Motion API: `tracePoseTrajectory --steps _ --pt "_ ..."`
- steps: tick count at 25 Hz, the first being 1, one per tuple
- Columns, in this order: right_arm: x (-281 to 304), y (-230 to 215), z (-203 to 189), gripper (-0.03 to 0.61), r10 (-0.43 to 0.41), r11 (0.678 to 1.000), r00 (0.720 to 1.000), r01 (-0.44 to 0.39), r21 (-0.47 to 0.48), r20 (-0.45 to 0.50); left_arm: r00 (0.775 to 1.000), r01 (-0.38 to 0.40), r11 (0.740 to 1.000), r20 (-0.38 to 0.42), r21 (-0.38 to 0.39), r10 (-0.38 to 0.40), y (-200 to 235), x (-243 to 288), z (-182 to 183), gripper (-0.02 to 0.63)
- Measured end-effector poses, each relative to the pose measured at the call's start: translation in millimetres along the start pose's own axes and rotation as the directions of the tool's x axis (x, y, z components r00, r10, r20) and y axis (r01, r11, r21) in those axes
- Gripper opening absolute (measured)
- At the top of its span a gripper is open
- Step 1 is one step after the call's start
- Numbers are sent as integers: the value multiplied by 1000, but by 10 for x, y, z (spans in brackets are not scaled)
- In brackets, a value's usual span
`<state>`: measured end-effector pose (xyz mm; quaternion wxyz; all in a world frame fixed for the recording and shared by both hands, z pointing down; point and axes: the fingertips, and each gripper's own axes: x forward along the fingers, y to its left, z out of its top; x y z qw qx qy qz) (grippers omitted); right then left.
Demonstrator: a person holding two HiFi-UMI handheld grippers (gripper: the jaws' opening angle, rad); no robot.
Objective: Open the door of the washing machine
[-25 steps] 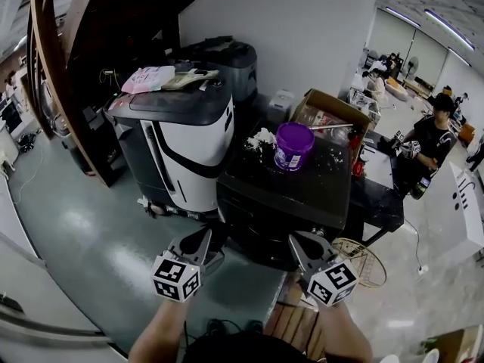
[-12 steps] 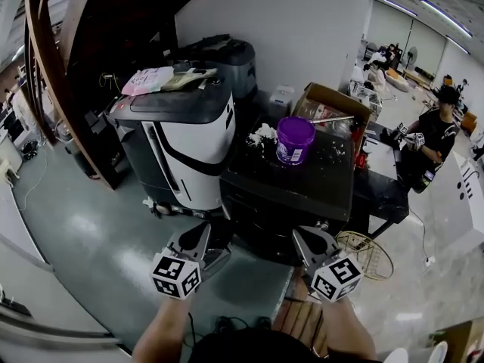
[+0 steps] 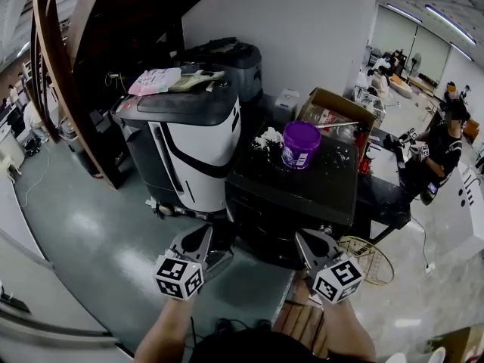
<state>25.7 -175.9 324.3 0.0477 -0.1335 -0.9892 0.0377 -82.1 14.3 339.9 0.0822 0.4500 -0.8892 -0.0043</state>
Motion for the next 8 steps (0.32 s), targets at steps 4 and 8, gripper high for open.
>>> tracePoseTrajectory --steps 4,8 --pt "10 7 -13 14 2 1000 1000 -2 2 -2 1000 0 1000 -5 -4 0 15 -6 -30 17" --pt "30 13 -18 14 6 1000 1000 -6 7 -5 1000 -3 1000 -9 -7 3 39 -8 -43 17"
